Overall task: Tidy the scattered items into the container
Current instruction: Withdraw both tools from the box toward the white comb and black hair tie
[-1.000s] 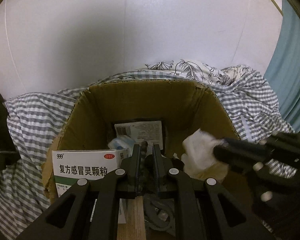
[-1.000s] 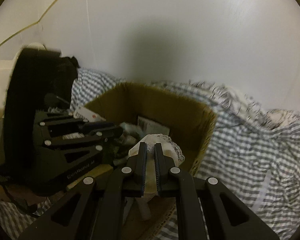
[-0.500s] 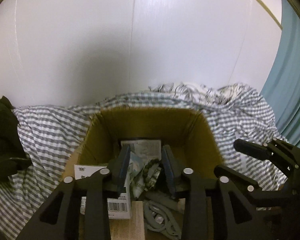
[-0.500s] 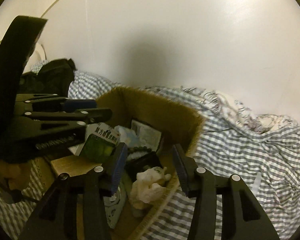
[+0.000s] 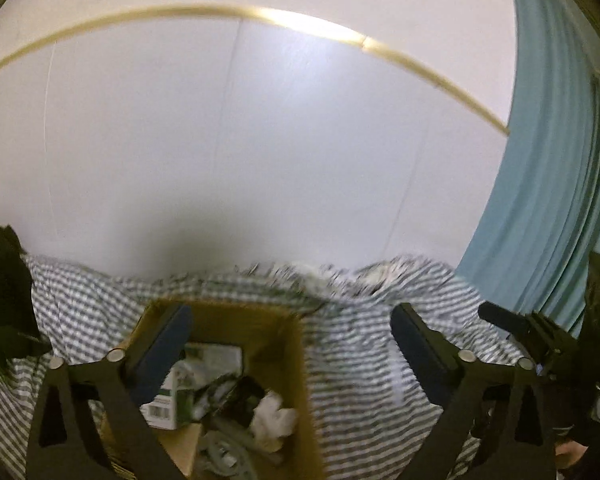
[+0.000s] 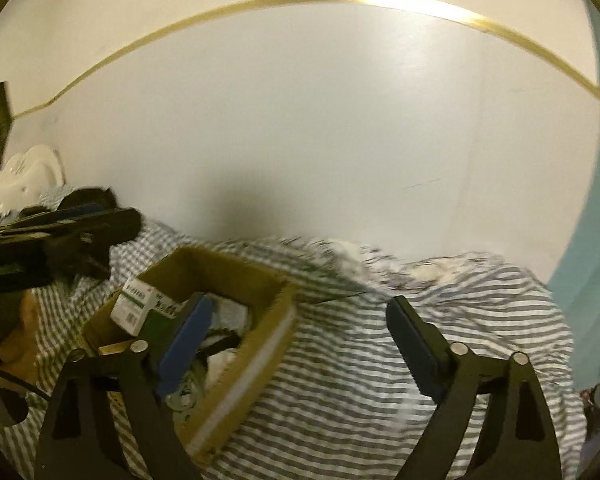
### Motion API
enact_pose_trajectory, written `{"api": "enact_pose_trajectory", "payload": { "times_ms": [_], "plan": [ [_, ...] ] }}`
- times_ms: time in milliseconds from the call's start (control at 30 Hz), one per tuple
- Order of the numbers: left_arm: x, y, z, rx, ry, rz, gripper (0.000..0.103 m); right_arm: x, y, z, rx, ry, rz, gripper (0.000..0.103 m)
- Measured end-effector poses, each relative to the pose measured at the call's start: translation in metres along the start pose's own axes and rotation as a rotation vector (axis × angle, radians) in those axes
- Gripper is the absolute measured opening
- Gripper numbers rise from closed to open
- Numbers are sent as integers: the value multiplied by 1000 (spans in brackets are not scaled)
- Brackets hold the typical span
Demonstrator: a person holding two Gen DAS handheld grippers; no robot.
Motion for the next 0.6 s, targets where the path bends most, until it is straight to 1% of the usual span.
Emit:
{"api": "enact_pose_trajectory", "payload": {
  "times_ms": [67, 100, 167, 233, 300, 367, 533, 600],
  "plan": [
    [6, -15, 11, -5, -36, -15, 103, 1, -14, 16, -25, -14, -23, 93],
    [8, -22, 14, -2, -46, -25, 103, 2, -21, 25, -36, -22, -40, 96],
    [14, -37, 20, 14, -64, -52, 103, 4, -33, 42, -49, -34, -57, 96],
    [22, -51, 24, 39, -88, -75, 103, 4, -42, 55, -60, -45, -53, 97],
    [29, -60, 29, 55, -110, -80, 103, 2, -50, 72, -86, -57, -33, 102],
    [36, -70, 31, 63, -124, -82, 103, -2, -58, 88, -114, -72, -11, 103],
    [43, -98, 23, 88, -136, -129, 103, -15, -88, 114, -206, -68, 21, 103],
    [44, -116, 15, 118, -147, -187, 103, -23, -103, 120, -222, -52, 19, 103]
  ]
}}
Point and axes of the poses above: each gripper's, at about its wrist camera, not at the fingertips, and z roughly against the way its jaws point, y to its left, x to its top, the point moved 6 cm from there along -z, roughly the way its jaws point, and after that the axes turned 3 degrees about x, right-handed, at the moved point
